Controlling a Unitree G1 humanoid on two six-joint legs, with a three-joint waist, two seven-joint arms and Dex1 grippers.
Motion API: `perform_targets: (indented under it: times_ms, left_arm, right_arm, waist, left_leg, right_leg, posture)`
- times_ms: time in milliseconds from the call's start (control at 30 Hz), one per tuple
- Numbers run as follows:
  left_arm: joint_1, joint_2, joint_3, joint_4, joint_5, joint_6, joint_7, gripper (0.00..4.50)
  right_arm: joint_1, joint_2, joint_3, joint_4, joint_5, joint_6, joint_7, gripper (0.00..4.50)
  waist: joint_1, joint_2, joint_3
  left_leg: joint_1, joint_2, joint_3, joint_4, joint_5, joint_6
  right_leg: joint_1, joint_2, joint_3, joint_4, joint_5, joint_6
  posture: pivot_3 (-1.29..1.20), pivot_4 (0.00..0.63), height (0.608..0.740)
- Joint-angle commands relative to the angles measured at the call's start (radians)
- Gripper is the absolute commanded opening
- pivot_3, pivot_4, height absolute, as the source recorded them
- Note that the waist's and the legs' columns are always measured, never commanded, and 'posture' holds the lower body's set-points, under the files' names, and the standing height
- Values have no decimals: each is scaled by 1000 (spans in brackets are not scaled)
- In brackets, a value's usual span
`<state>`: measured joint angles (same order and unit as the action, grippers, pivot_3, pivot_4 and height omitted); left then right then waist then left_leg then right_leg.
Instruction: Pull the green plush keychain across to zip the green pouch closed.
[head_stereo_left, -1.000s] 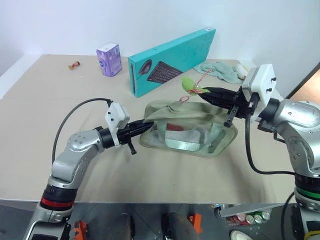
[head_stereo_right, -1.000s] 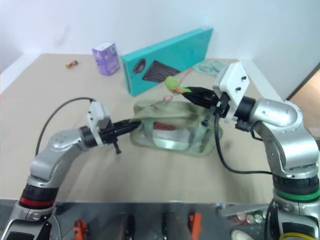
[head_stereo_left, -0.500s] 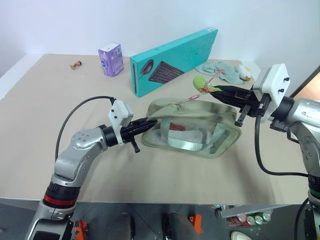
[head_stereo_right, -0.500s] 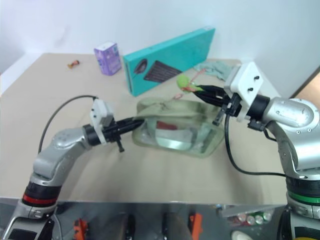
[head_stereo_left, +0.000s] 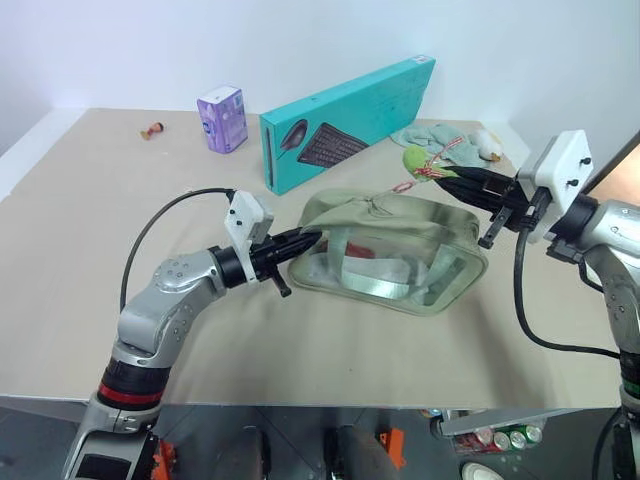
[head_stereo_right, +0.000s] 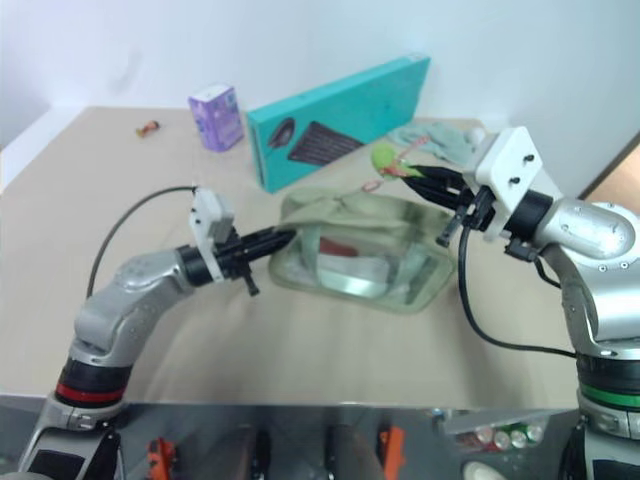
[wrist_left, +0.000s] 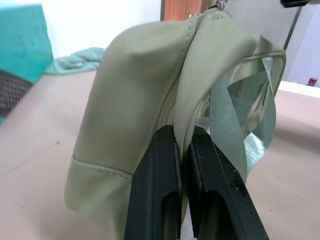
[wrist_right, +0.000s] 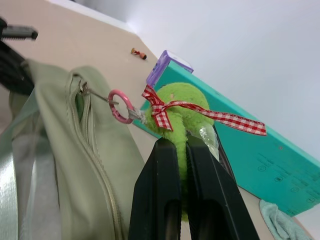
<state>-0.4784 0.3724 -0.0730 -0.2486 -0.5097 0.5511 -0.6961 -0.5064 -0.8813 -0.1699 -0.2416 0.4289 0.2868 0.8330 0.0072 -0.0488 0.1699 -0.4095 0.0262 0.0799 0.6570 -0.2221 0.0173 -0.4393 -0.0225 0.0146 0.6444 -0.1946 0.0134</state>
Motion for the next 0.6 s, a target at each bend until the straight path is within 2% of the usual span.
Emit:
perform_targets:
  times_ms: [33,333,600]
  left_arm:
    - [4,10,36,17,7,24,35,0]
    - [5,-10,20,-1,-6,40,54,0]
    - [4,-20,23,-3,-8,51,73,0]
  right_arm:
    - [-57,10,-47,40,-29,-14,-60,15]
    - [-172,113,42,93,-70,-32,-63,15]
    - [-105,91,8,125,-104,-75,-33,15]
  waist:
    - [0,0,0]
    - [-1,0,0]
    - [0,0,0]
  left_leg:
    - [0,0,0,0,0,0]
    - [0,1,-1,0,0,0]
    - [-2,0,-1,0,0,0]
  right_leg:
    - [0,0,0,0,0,0]
    - [0,1,0,0,1,1]
    - [-1,0,0,0,1,2]
  posture:
    - [0,150,740]
    - [0,150,740]
    - [0,150,740]
